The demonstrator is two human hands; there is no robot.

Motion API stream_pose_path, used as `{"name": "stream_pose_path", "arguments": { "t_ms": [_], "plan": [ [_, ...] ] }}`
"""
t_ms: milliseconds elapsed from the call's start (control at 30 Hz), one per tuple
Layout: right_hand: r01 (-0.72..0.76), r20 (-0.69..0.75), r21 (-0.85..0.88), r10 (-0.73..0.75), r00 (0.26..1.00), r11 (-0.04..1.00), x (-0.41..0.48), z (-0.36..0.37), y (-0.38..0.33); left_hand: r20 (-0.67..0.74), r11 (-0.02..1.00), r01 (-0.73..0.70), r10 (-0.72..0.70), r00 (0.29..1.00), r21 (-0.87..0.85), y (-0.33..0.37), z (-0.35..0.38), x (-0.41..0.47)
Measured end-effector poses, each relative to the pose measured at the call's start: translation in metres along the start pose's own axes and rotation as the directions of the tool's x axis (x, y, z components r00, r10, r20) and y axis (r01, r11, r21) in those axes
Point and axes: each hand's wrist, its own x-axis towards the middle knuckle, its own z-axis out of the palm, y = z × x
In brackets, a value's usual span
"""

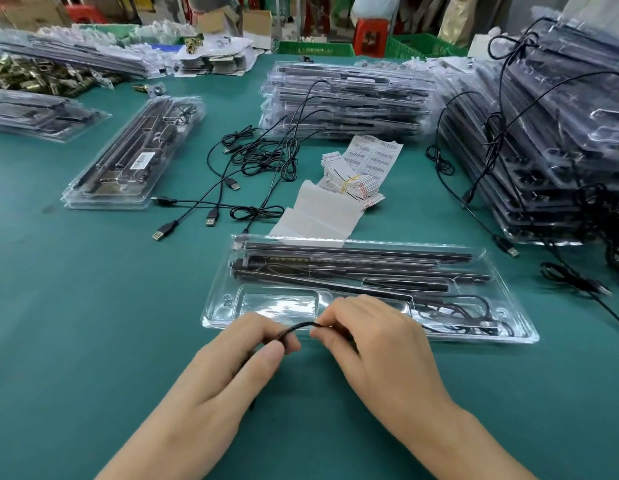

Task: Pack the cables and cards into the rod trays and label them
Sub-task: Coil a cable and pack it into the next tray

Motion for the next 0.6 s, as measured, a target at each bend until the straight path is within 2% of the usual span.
{"name": "stream_pose_path", "arguments": {
  "t_ms": [67, 133, 267, 400, 533, 600],
  "plan": [
    [-0.039, 0.03, 0.023, 0.038, 0.999, 0.999, 0.001, 0.0, 0.0, -0.005, 0.986, -0.046, 0.047, 0.999, 0.16, -0.004, -0.006, -0.006],
    [-0.079, 0.084, 0.054, 0.074, 0.994, 0.995, 0.002, -0.001, 0.001, -0.033, 0.974, -0.04, 0.048, 0.998, 0.221, -0.003, -0.011, -0.006],
    [-0.227, 0.258, 0.207, 0.171, 0.951, 0.952, 0.016, -0.008, 0.009, -0.072, 0.999, 0.025, -0.022, 0.997, 0.047, 0.003, -0.002, 0.001],
    [-0.3, 0.431, 0.218, 0.184, 0.883, 0.929, 0.035, -0.015, 0.016, -0.08, 0.985, 0.068, -0.081, 0.994, -0.157, 0.01, 0.024, 0.01],
    [-0.311, 0.485, 0.24, 0.163, 0.859, 0.92, 0.04, -0.02, 0.019, -0.141, 0.974, 0.068, -0.1, 0.985, -0.215, 0.008, 0.036, 0.013],
    [-0.314, 0.505, 0.246, 0.155, 0.849, 0.917, 0.04, -0.021, 0.019, -0.131, 0.983, 0.055, -0.078, 0.988, -0.175, 0.005, 0.038, 0.012]
  ]
}}
